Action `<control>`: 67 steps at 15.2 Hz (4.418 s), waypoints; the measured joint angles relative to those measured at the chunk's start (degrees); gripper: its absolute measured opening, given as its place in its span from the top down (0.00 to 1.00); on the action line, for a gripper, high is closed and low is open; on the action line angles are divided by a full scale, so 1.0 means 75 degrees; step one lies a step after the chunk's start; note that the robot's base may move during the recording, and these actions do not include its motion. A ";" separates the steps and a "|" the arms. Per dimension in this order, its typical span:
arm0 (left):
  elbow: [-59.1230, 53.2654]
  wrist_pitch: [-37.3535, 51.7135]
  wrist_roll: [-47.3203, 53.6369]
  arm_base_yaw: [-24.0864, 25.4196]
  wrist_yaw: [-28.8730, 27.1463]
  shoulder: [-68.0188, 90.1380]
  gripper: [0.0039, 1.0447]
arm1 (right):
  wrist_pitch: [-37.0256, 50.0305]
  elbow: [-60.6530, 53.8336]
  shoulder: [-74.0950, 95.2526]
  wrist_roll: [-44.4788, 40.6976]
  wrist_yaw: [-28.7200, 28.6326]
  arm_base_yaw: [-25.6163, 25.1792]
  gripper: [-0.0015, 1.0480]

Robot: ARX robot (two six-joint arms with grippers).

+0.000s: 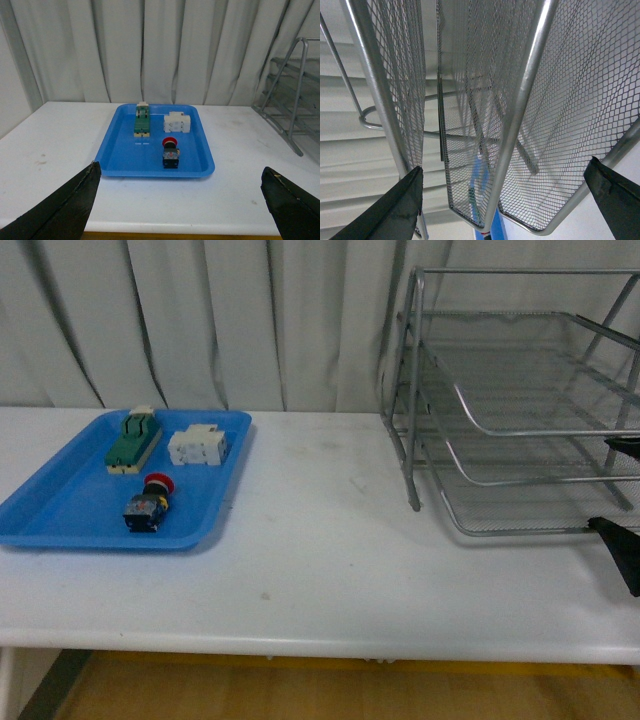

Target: Place button on rack with both arms

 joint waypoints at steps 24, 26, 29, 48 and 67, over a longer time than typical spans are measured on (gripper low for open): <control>-0.0003 0.0000 0.0000 0.0000 -0.0003 0.0000 0.06 | 0.0044 0.1037 0.0833 0.0178 -0.0140 -0.0306 0.96; -0.0003 -0.0003 0.0000 0.0000 0.0000 0.0000 0.06 | 0.0067 0.0758 0.0691 0.0175 -0.0277 -0.0382 0.96; -0.0003 0.0000 0.0000 0.0000 -0.0003 0.0000 0.06 | 0.0070 0.0108 0.0344 0.0082 -0.0423 -0.0583 0.96; 0.0000 0.0000 0.0000 0.0000 -0.0003 0.0000 0.06 | 0.0012 -0.2500 -0.1568 -0.0067 -0.0353 -0.1603 0.29; -0.0003 -0.0003 0.0000 0.0000 -0.0003 0.0000 0.06 | -0.8215 -0.5619 -1.5151 -1.0413 0.1918 -0.0224 0.98</control>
